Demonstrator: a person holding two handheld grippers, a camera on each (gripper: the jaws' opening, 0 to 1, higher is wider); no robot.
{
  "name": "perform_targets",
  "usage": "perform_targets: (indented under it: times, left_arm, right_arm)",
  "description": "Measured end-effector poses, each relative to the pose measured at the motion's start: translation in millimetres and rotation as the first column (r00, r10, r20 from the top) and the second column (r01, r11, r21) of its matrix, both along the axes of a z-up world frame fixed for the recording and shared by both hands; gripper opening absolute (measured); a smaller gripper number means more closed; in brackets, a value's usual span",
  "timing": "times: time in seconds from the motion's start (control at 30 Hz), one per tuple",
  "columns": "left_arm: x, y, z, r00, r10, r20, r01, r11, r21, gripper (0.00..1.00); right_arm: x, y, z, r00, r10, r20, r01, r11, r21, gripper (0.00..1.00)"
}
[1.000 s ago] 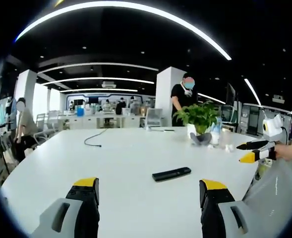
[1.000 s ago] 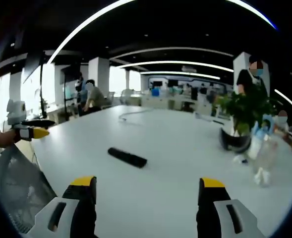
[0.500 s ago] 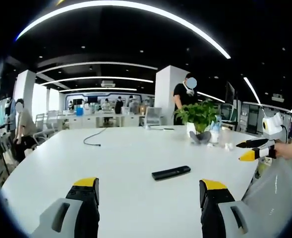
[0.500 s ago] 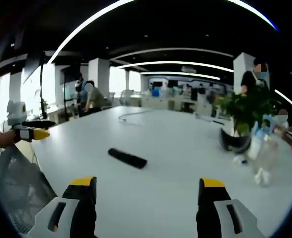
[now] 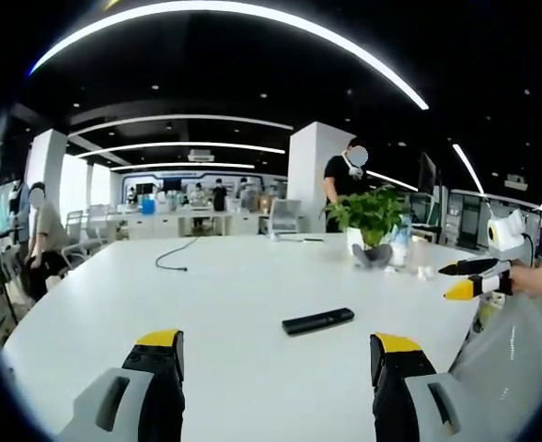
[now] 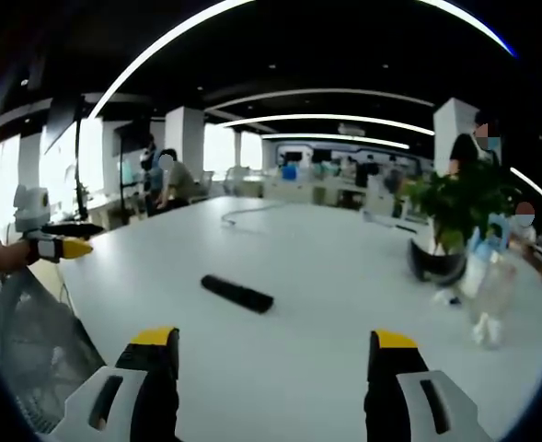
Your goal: Press the specified remote control buttons in sequence, fully releasing each button before pressing the next.
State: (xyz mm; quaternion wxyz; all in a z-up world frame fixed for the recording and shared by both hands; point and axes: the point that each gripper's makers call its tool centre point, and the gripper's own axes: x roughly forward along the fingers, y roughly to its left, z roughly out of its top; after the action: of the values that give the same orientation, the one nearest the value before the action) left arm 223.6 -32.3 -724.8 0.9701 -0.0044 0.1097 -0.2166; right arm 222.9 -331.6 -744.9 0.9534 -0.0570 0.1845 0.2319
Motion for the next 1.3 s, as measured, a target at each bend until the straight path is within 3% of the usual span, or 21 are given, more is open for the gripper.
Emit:
perform_targets:
  times: [0.83,1.3]
  left_arm:
    - [-0.5,-1.0,-1.4,1.0,-0.003,-0.006,0.004,1.0,0.009,0.87]
    - [0.9,-0.8,-1.8,1.0,-0.005,-0.004,0.005,1.0,0.025,0.87]
  right_arm:
    - [-1.1,2.0,2.2,1.0,0.006,0.01,-0.006,1.0,0.008,0.83]
    - [-0.2,2.8,9.5,1.0,0.007,0.031,-0.009,0.998,0.062,0.83]
